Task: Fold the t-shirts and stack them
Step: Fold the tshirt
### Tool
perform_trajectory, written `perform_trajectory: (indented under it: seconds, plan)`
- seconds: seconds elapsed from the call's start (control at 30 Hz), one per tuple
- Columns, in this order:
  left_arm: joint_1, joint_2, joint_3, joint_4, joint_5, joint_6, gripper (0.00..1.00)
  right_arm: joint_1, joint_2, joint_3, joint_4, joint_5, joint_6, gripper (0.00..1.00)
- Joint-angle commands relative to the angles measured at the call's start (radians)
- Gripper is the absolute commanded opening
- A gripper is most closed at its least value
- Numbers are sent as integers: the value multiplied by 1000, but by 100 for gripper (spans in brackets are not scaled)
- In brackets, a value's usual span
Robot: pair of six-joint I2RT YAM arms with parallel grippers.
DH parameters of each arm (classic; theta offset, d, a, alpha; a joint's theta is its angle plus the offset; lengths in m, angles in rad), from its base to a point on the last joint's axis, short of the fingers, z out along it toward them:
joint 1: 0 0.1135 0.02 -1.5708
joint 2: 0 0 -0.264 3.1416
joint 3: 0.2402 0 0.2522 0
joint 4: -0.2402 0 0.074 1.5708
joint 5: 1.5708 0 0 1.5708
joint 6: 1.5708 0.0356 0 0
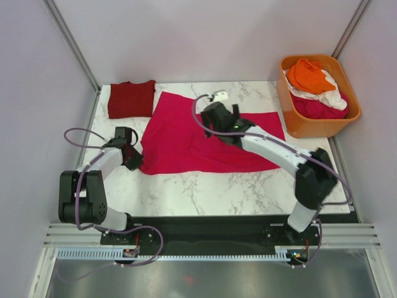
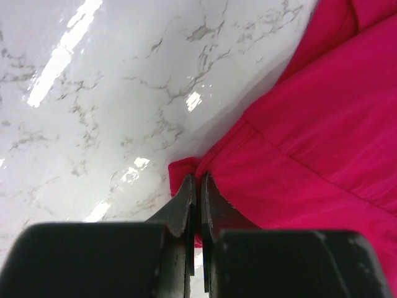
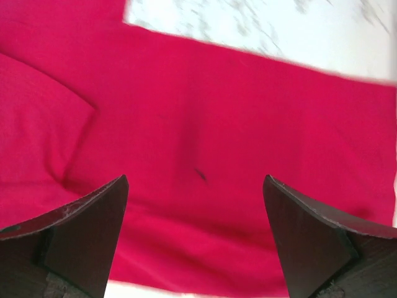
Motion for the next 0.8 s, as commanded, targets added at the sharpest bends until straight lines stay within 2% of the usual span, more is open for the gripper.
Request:
perform_trajectory:
  seconds: [0.0, 0.03, 0.13, 0.2, 0.33, 0.37, 0.43, 0.47, 0.5, 0.57, 0.6, 0.7, 0.77]
  plan:
    - [0, -82, -21, -98, -31, -17, 2, -60, -235, -255, -20, 24, 175, 98]
    - [30, -100, -27, -106, -42, -17, 2, -83, -271, -359, -37, 20, 200, 98]
    - [90, -186, -63, -133, -48, -3, 2, -116, -406, -526, -95, 14, 266, 95]
    - [115, -237, -76, -138, -42, 0, 2, -122, -482, -589, -109, -4, 296, 95]
    - [115, -228, -84, -138, -40, -2, 2, -159, -487, -680, -98, -71, 326, 95]
    - [115, -219, -85, -138, -40, -2, 2, -179, -461, -685, -79, -134, 323, 95]
    - [116, -194, -82, -138, -40, -2, 2, -244, -434, -686, -65, -186, 315, 87]
    - [115, -190, -82, -138, -40, -2, 2, -258, -419, -688, -39, -214, 307, 80]
    - [115, -191, -82, -138, -40, -2, 2, -263, -411, -691, -28, -228, 303, 67]
    - [115, -197, -80, -127, -14, 9, 2, -263, -388, -696, -8, -237, 290, 52]
    - [115, -200, -77, -127, -14, 11, 2, -263, -376, -696, -3, -245, 290, 41]
    - [115, -208, -79, -126, -19, 11, 2, -263, -323, -688, 4, -263, 295, 24]
    - [115, -209, -77, -127, -22, 11, 2, -263, -295, -686, 12, -282, 293, 22]
